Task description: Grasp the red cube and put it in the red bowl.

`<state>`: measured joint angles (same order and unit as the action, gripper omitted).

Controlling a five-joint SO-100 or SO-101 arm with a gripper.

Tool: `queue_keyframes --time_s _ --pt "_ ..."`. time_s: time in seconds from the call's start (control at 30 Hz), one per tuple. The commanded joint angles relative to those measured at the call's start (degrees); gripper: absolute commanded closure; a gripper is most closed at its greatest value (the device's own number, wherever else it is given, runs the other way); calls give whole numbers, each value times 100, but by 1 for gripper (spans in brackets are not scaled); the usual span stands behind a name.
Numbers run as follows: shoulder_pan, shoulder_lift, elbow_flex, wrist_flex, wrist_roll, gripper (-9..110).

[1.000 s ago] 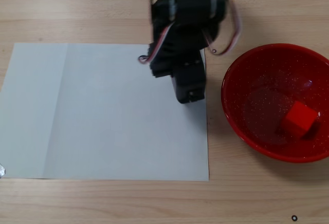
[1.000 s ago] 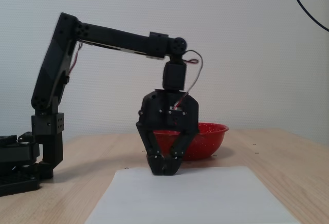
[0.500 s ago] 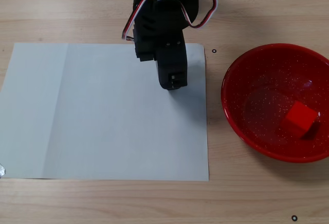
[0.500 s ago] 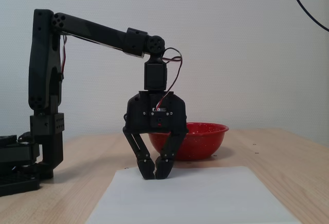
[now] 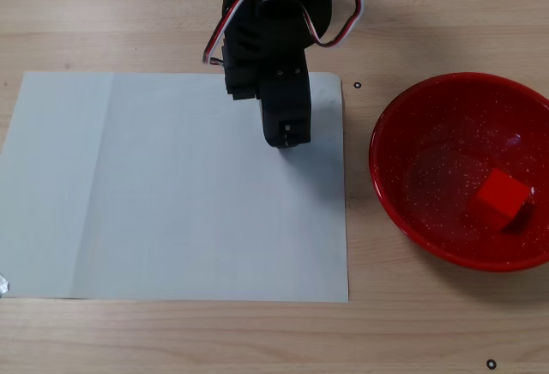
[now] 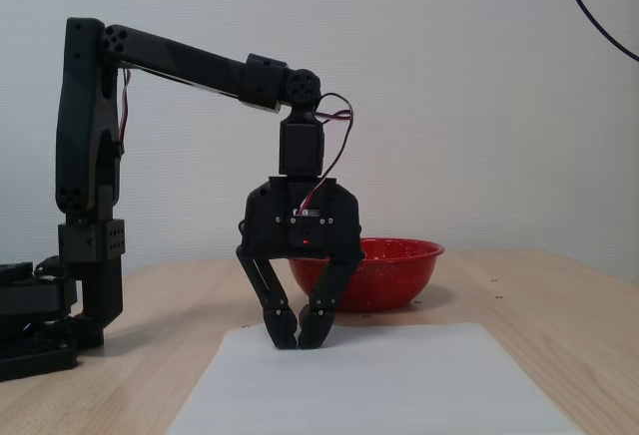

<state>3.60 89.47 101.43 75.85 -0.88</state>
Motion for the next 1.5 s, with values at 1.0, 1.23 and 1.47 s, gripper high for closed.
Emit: queue_keyframes --time_s 1.0,1.23,1.47 --pt "97 8077 9 -861 -79 101" --pt "-26 8710 1336 -1635 -26 101" --pt "-35 9035 3357 -3357 149 101"
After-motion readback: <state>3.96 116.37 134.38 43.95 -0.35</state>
